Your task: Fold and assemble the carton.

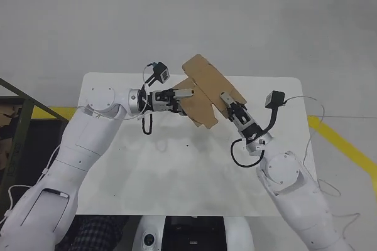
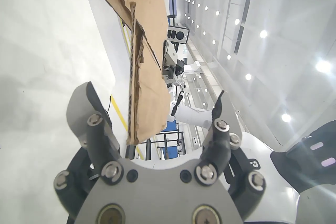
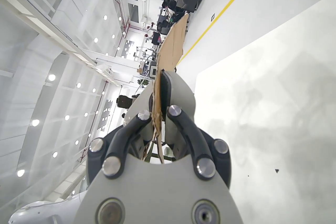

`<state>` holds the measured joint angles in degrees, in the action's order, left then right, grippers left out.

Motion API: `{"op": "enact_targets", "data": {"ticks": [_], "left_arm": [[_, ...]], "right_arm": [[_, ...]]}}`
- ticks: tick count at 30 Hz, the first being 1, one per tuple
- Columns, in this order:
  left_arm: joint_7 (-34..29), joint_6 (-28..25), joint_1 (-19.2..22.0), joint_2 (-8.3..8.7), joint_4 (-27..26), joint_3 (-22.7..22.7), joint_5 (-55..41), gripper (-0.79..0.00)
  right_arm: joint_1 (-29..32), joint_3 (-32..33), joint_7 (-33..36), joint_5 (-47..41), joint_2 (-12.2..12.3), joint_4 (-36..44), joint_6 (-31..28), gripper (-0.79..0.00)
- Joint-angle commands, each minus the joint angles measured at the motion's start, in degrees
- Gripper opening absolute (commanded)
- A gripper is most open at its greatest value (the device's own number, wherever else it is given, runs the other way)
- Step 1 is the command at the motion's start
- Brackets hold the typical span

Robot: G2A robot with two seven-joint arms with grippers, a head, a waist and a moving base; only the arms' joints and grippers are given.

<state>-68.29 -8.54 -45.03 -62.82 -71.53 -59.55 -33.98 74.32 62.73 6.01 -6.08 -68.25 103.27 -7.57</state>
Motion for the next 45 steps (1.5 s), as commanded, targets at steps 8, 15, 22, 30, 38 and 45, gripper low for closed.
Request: {"op": "enact_targets", "data": {"ticks": [8, 15, 22, 30, 38, 45], "left_arm": [[0.7, 1.1, 0.2, -0.25, 0.6, 0.1, 0.3, -0.785], [1.2, 1.9, 0.3, -0.41, 0.9, -0.1, 0.3, -0.785], [-3.7, 1.2, 1.7, 0.25, 2.3, -1.9, 2.4, -0.785], [-14.0, -0.1, 4.2, 1.24, 6.2, -4.1, 3.3, -0.785], [-19.7, -1.4, 6.5, 1.88, 8.1, -1.5, 4.0, -0.785], [-19.7, -5.2, 7.5, 4.12, 4.4, 6.4, 4.1, -0.785]], "right_arm": [[0.6, -0.2, -1.8, 2.4, -0.6, -0.3, 0.7, -0.785], [1.7, 0.0, -1.1, 7.3, -0.6, 1.8, -0.9, 0.0], [2.0, 3.6, 8.0, 7.0, 0.1, 2.0, -6.5, 0.0], [-0.2, 8.9, 29.0, -4.5, 1.5, -4.7, -11.6, 0.0], [-4.4, 9.4, 46.9, -13.5, 2.1, -12.3, -14.7, 0.0], [-8.1, 6.9, 55.8, -15.5, 2.1, -16.9, -16.3, 0.0]]}}
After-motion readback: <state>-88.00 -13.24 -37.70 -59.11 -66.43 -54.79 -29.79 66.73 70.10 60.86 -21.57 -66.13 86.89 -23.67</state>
